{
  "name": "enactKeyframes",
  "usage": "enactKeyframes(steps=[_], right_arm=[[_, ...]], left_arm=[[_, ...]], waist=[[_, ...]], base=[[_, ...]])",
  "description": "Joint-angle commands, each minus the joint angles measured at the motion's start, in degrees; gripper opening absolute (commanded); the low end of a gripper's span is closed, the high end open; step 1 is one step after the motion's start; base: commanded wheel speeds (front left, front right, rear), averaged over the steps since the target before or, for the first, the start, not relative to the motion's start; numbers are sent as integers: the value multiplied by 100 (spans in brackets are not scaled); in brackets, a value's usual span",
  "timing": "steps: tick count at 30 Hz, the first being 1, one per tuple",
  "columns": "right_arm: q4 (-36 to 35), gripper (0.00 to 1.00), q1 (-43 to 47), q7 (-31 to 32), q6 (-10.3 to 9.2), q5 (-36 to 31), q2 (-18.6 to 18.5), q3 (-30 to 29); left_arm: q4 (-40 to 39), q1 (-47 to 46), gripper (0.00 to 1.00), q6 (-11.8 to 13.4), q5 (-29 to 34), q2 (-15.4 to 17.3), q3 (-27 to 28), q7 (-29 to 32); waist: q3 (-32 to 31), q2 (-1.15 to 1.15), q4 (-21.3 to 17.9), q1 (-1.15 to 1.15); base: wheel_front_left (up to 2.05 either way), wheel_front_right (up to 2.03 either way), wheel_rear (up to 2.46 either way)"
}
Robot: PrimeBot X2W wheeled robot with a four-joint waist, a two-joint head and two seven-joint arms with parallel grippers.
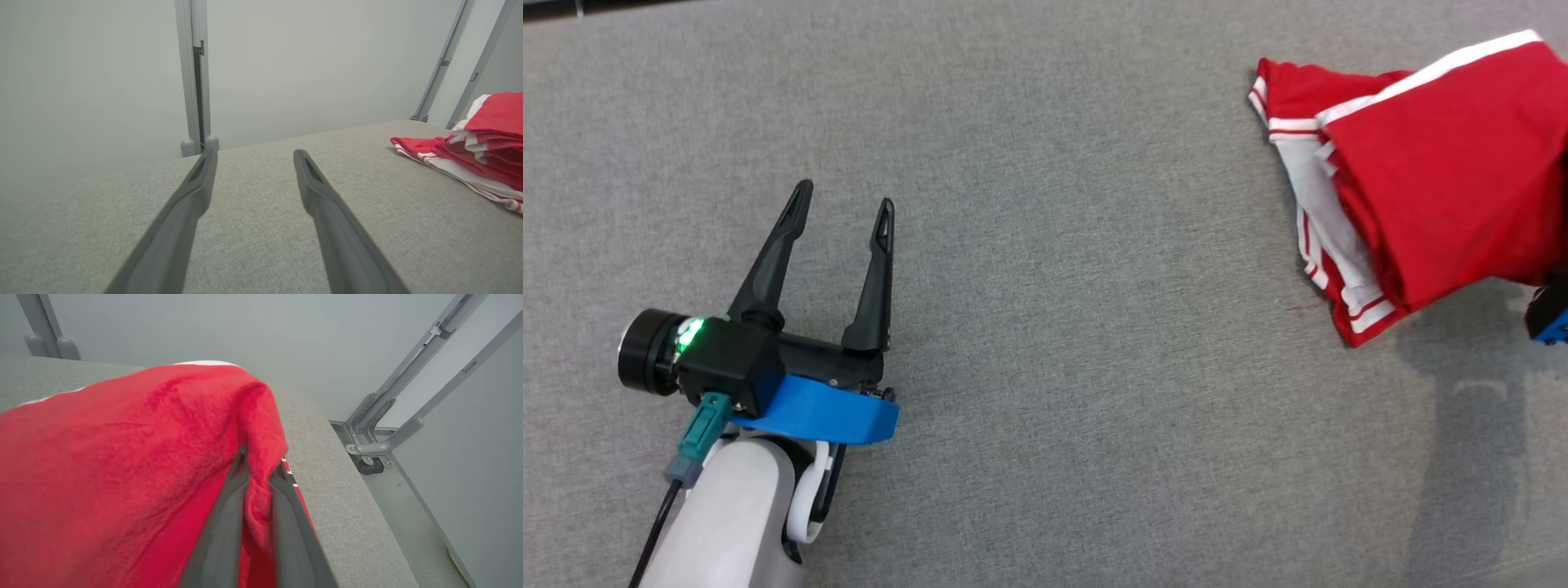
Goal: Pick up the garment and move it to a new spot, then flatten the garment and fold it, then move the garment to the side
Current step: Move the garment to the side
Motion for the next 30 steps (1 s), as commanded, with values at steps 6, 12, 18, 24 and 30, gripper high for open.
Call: enactKeyframes(steps=[6, 12, 18, 24, 30], right_arm=[[460, 0, -334, -14, -2, -60, 137, -370], [848, 0, -494, -164, -2, -167, 250, -643], [1009, 100, -297, -592, -2, -298, 431, -887], [639, 100, 207, -1077, -2, -450, 867, -1188], [-301, 100, 919, -1229, -2, -601, 1479, -1042]], left_arm=[[-32, -211, 100, -54, 59, 75, -70, 16], [-33, -296, 100, -79, 72, 100, -129, 44], [30, -239, 100, -66, 27, 114, -149, -13], [150, -49, 100, 3, -39, 91, -151, -82], [291, 223, 100, 99, -111, 107, -121, -116]], waist=[[214, 0, 38, -1], [291, 0, 16, -1], [179, 0, -11, -1], [-131, 0, 22, -1], [-548, 0, 79, -1]], base=[[0, 0, 0], [0, 0, 0], [0, 0, 0], [0, 0, 0], [0, 0, 0]])
